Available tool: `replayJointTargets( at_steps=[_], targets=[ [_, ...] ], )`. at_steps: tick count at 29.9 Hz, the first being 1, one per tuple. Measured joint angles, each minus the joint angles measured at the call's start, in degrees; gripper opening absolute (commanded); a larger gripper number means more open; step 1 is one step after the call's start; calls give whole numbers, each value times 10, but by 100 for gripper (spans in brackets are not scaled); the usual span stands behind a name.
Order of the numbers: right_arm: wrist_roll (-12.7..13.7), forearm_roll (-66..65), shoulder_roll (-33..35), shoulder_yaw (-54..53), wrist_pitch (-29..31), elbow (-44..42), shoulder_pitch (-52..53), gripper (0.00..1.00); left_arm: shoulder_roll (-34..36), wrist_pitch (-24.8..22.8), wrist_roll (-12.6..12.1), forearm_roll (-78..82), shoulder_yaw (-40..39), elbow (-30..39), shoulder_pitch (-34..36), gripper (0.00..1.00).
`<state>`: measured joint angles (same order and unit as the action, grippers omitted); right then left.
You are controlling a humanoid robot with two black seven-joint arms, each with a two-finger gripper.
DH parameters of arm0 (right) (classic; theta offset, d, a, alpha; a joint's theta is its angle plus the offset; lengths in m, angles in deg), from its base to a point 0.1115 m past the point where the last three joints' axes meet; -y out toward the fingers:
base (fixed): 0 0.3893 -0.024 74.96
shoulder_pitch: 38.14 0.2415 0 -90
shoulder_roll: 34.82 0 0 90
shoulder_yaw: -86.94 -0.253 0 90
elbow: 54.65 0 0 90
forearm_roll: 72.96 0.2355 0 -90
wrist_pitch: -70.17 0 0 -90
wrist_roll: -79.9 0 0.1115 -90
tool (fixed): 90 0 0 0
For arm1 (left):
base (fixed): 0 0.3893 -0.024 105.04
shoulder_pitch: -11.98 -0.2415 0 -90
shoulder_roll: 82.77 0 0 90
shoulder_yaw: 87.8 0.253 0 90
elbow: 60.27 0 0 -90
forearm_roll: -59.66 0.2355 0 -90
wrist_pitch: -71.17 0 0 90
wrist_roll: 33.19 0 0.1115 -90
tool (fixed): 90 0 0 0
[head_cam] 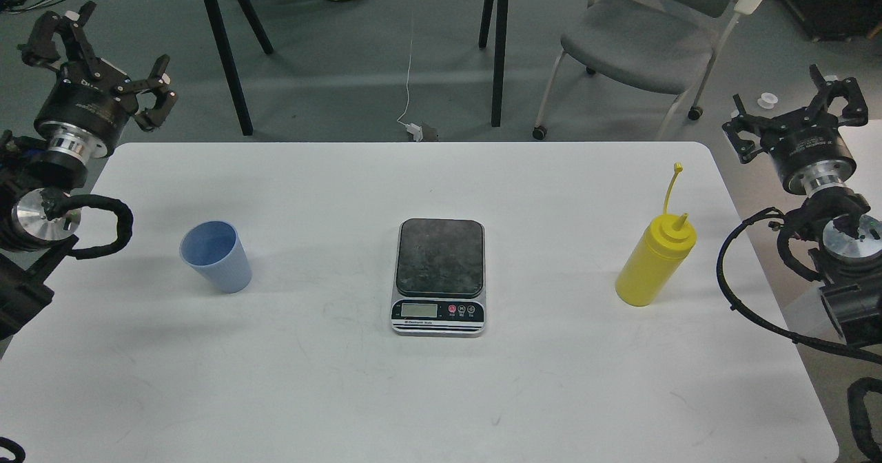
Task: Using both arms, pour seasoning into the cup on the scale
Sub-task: 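Reach the left gripper down toward the light blue cup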
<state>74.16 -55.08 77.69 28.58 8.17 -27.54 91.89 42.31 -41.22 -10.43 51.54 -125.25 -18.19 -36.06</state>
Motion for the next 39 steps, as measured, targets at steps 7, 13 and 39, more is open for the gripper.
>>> replayJointTargets(
  at_steps=[7, 13, 39],
  targets=[
    [0, 0, 7, 0, 0, 8, -8, 99, 3, -10, 0, -9, 0, 3, -2, 99],
    [-1, 0, 31, -3, 0, 34, -29, 99, 30, -42, -22, 15, 17, 39, 1, 99],
    [-3, 0, 90, -11, 0, 129, -86, 99, 146, 188, -28, 1076, 91, 200, -69, 85]
  ],
)
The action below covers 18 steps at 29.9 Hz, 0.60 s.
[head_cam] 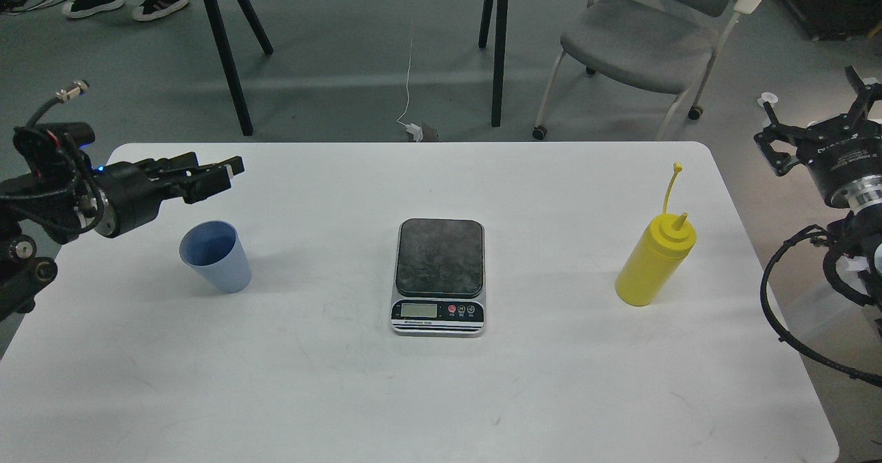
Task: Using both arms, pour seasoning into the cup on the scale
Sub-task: 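Reach the left gripper down toward the light blue cup, then grasp the blue cup with the left gripper and lift it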
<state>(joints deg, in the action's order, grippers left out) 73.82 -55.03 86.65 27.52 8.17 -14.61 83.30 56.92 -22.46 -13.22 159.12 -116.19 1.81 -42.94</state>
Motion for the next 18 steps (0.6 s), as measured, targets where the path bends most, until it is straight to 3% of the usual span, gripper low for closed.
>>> replayJointTargets(
  at_steps=[5, 8, 11, 15, 18],
  targets=[
    [0, 0, 9, 1, 0, 13, -1, 99, -18, 57, 0, 23, 109, -86, -1, 79],
    [0, 0, 12, 1, 0, 15, -1, 99, -41, 81, 0, 23, 145, -125, 1, 69],
    [0, 0, 13, 1, 0, 15, -1, 99, -48, 87, -1, 18, 154, -140, 3, 48],
    [0, 0, 14, 1, 0, 15, -1, 99, -49, 87, -1, 15, 155, -142, 3, 11],
    [0, 0, 14, 1, 0, 14, -2, 99, -49, 84, 0, 14, 155, -143, 4, 7]
  ],
)
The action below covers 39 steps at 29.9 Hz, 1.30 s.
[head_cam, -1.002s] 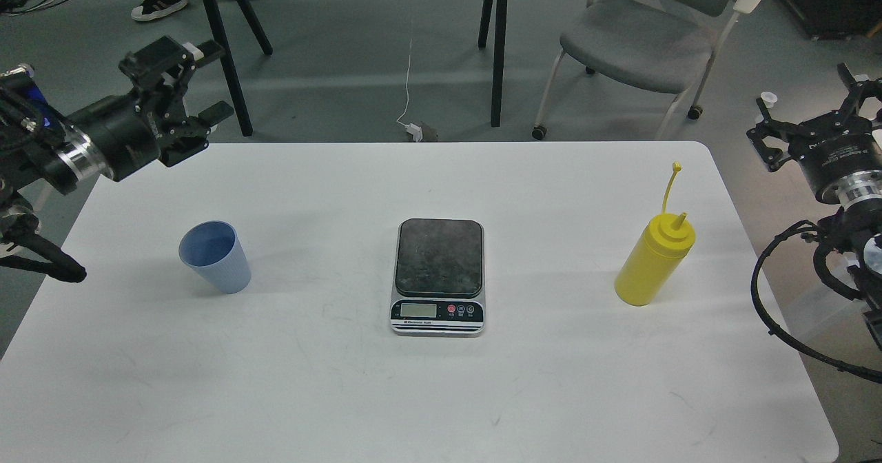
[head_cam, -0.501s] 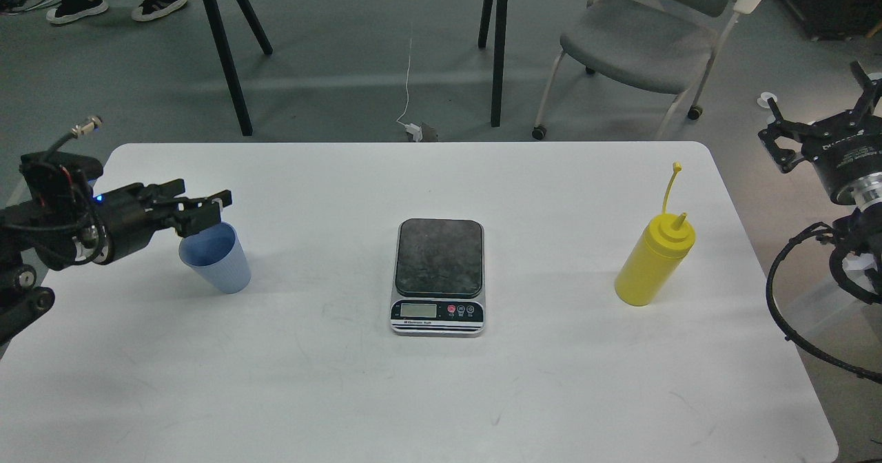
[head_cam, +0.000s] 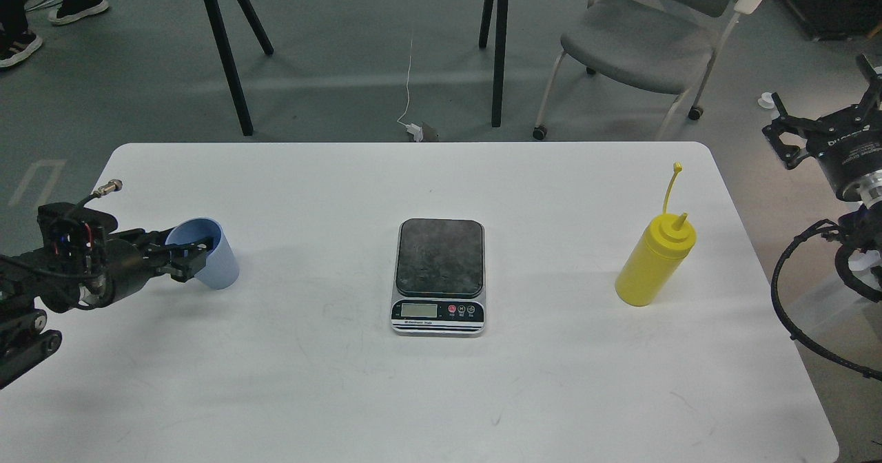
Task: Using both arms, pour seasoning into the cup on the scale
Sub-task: 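Grasp the blue cup with the left gripper and lift it, then carry the blue cup over and lower it onto the scale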
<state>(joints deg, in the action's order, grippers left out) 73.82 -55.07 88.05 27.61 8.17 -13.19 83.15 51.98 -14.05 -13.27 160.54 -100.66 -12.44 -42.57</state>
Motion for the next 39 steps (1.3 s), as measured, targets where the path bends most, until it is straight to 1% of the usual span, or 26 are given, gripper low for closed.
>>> replayJointTargets(
  at_steps=[5, 8, 12, 17, 20, 26, 29, 32, 35, 39],
  targets=[
    [0, -1, 0, 0, 0, -1, -9, 99, 0, -5, 5, 0, 0, 0, 7, 3],
    [0, -1, 2, 0, 0, -2, -11, 99, 0, -8, 21, 0, 1, 1, 17, 2],
    [-2, -1, 4, -1, 0, -2, -16, 99, 0, -27, 40, 1, 0, 2, 32, 1],
    [-6, 0, 12, -1, 0, -2, -19, 99, 1, -51, 43, 3, 0, 13, 58, 1],
    [-6, 0, 18, -2, 0, -2, -21, 99, 1, -84, 43, 4, 0, 37, 89, 1],
    [-9, 1, 30, -3, 0, -1, -28, 99, -3, -192, 39, 5, -1, 130, 167, 1],
    [-9, 1, 34, -5, 0, 0, -30, 99, -39, -246, 30, 8, -1, 164, 204, 2],
    [-10, 1, 37, -10, 0, -1, -32, 99, -95, -282, 10, 12, 0, 169, 236, 2],
    [-10, 1, 37, -13, 0, -1, -33, 99, -148, -303, -11, 20, 8, 148, 262, 2],
    [-10, 1, 39, -14, 0, -1, -33, 99, -236, -311, -19, 23, 42, 99, 284, 2]
  ],
)
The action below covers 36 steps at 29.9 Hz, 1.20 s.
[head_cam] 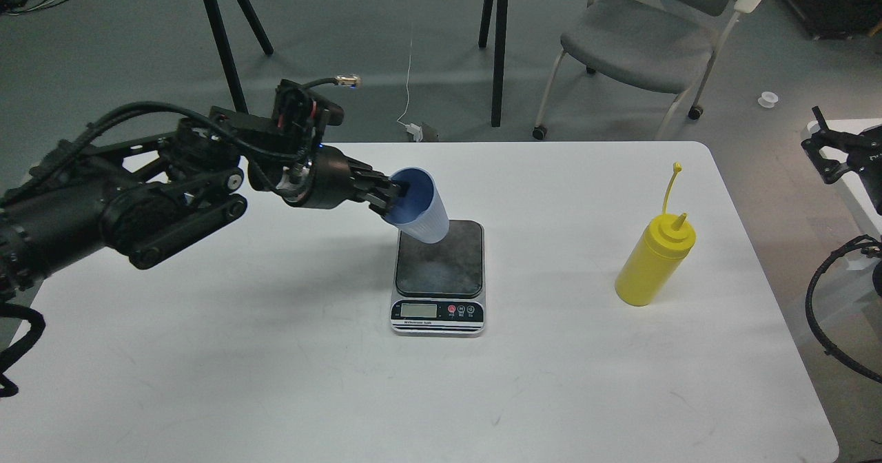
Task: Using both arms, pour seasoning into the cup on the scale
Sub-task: 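Carry the blue cup over and lower it onto the scale, then release the cup and withdraw the left gripper upward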
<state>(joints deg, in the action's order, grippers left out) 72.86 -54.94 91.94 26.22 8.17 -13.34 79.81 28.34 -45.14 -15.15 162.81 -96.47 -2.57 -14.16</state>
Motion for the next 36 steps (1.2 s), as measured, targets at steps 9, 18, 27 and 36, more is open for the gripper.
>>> replayJointTargets(
  at_steps=[9, 18, 27, 36],
  targets=[
    [0, 0, 10, -1, 0, 0, 0, 99, -52, 1, -21, 0, 33, -45, -2, 5],
    [0, 0, 10, -5, 0, 1, 0, 99, -53, 2, -23, 0, 53, -50, 1, 25],
    [0, 0, 10, -5, 0, 1, 0, 99, -54, 5, -23, -6, 49, -50, -1, 64],
    [0, 2, 28, -37, 0, 28, -37, 99, -20, 48, -7, -180, -25, -47, 2, 93]
  ],
)
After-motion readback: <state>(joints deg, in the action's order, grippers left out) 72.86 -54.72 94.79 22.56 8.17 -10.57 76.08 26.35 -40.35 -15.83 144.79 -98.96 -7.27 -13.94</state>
